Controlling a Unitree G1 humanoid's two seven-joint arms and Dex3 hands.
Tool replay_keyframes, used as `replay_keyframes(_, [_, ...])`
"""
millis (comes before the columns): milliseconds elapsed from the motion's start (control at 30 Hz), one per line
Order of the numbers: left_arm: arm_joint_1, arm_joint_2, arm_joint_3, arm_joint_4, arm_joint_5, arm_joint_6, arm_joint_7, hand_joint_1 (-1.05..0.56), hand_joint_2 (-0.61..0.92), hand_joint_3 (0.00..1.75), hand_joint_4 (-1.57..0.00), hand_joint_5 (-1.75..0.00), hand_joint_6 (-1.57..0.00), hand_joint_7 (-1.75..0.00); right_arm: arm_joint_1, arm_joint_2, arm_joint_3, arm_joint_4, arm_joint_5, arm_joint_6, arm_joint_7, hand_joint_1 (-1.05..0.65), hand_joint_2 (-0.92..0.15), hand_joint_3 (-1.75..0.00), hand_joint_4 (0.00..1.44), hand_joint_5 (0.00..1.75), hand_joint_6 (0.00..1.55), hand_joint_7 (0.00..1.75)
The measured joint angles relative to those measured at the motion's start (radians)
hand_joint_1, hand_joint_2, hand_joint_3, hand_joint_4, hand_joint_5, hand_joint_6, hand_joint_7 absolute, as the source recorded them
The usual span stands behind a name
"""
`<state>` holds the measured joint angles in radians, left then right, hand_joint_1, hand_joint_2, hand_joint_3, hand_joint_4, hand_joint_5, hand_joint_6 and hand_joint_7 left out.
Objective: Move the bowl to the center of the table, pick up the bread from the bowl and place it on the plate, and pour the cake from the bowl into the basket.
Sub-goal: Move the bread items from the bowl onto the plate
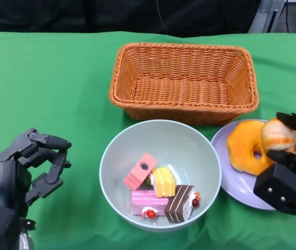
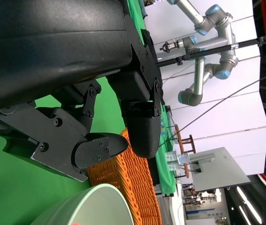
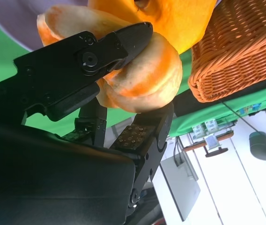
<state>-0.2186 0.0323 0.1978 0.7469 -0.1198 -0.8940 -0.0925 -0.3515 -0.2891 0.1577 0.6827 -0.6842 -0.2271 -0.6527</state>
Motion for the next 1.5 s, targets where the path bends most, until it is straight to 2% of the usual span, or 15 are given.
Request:
replay_keyframes(67, [0.0,0.0,-0.001,-0.001,0.001,0.0,0.0,-0.1,0.7,0.71,-0.82,-1.46,-0.87,-1.05,-0.031,0.0,0.019,0.052,0.0,-0.013,-0.028,-0.15,-0.91,0.0,0.73,1.5,1.16,0.14])
replay_keyframes(333, [0.001,0.001,-0.003,-0.001,-0.001,-0.001,-0.003,-0.09,0.69,0.75,-0.81,-1.47,-0.88,-1.05,-0.089,0.014,0.065,0.178,0.002,-0.029,-0.094,-0.15,-0.9,0.0,0.68,1.69,1.18,0.12])
replay_keyframes(733, [0.001,0.001,-0.004,-0.001,-0.002,-0.014,-0.011,-0.08,0.68,0.76,-0.82,-1.47,-0.88,-1.07,-0.159,0.023,0.124,0.337,0.004,-0.064,-0.194,-0.14,-0.88,0.0,0.68,1.74,1.19,0.11])
replay_keyframes(833, [0.001,0.001,-0.004,-0.002,-0.001,-0.014,-0.011,-0.09,0.68,0.77,-0.82,-1.47,-0.88,-1.08,-0.17,0.035,0.133,0.365,0.012,-0.07,-0.203,-0.14,-0.87,0.0,0.67,1.74,1.19,0.11])
replay_keyframes(900, [0.001,0.001,-0.004,-0.003,-0.002,-0.014,-0.011,-0.08,0.68,0.77,-0.82,-1.48,-0.88,-1.09,-0.179,0.041,0.136,0.379,0.016,-0.07,-0.204,-0.14,-0.87,0.0,0.68,1.63,1.18,0.09])
replay_keyframes(1033, [0.002,0.0,-0.004,-0.003,0.0,-0.014,-0.011,-0.1,0.68,0.77,-0.82,-1.48,-0.87,-1.11,-0.186,0.047,0.144,0.385,0.019,-0.06,-0.202,-0.18,-0.89,-0.01,0.68,1.55,1.17,0.07])
replay_keyframes(1067, [0.002,0.0,-0.004,-0.003,0.001,-0.014,-0.011,-0.1,0.68,0.78,-0.82,-1.48,-0.87,-1.11,-0.186,0.047,0.147,0.385,0.019,-0.055,-0.199,-0.2,-0.9,-0.01,0.66,1.5,1.15,0.06])
replay_keyframes(1100, [0.002,0.0,-0.004,-0.004,0.005,-0.014,-0.011,-0.1,0.67,0.78,-0.82,-1.48,-0.87,-1.11,-0.186,0.048,0.152,0.379,0.018,-0.041,-0.194,-0.24,-0.9,-0.01,0.64,1.37,1.12,0.04])
replay_keyframes(1167, [0.003,0.0,-0.005,-0.006,0.008,-0.014,-0.011,-0.1,0.66,0.8,-0.81,-1.49,-0.86,-1.12,-0.184,0.047,0.162,0.348,0.016,-0.006,-0.176,-0.35,-0.91,0.0,0.7,0.72,0.96,0.01])
replay_keyframes(1200, [0.003,0.0,-0.006,-0.006,0.008,-0.014,-0.011,-0.09,0.66,0.81,-0.81,-1.49,-0.86,-1.12,-0.179,0.046,0.169,0.324,0.013,0.017,-0.165,-0.42,-0.91,0.0,0.71,0.47,0.87,0.01])
replay_keyframes(1233, [0.003,0.0,-0.006,-0.006,0.008,-0.014,-0.011,-0.09,0.66,0.81,-0.81,-1.49,-0.86,-1.12,-0.169,0.045,0.175,0.292,0.009,0.043,-0.154,-0.45,-0.92,0.0,0.73,0.3,0.83,0.0])
replay_keyframes(1267, [0.003,0.0,-0.007,-0.006,0.008,-0.015,-0.011,-0.08,0.66,0.81,-0.81,-1.49,-0.86,-1.13,-0.152,0.043,0.181,0.249,0.001,0.072,-0.134,-0.53,-0.92,-0.04,0.64,0.14,0.68,0.0])
replay_keyframes(1333, [0.003,0.001,-0.006,-0.006,0.009,-0.015,-0.011,-0.09,0.65,0.82,-0.81,-1.49,-0.86,-1.13,-0.109,0.036,0.198,0.142,-0.024,0.131,-0.084,-0.58,-0.92,-0.06,0.58,0.04,0.58,0.0])
replay_keyframes(1367, [0.002,0.001,-0.006,-0.007,0.009,-0.015,-0.011,-0.09,0.65,0.82,-0.8,-1.49,-0.85,-1.12,-0.084,0.033,0.208,0.079,-0.035,0.163,-0.054,-0.62,-0.92,-0.08,0.48,0.02,0.51,0.0])
replay_keyframes(1500, [0.002,0.001,-0.008,-0.009,0.006,-0.012,-0.012,-0.09,0.67,0.79,-0.8,-1.48,-0.86,-1.09,0.008,0.032,0.217,-0.162,-0.067,0.279,0.085,-0.66,-0.92,-0.11,0.32,0.0,0.41,0.0])
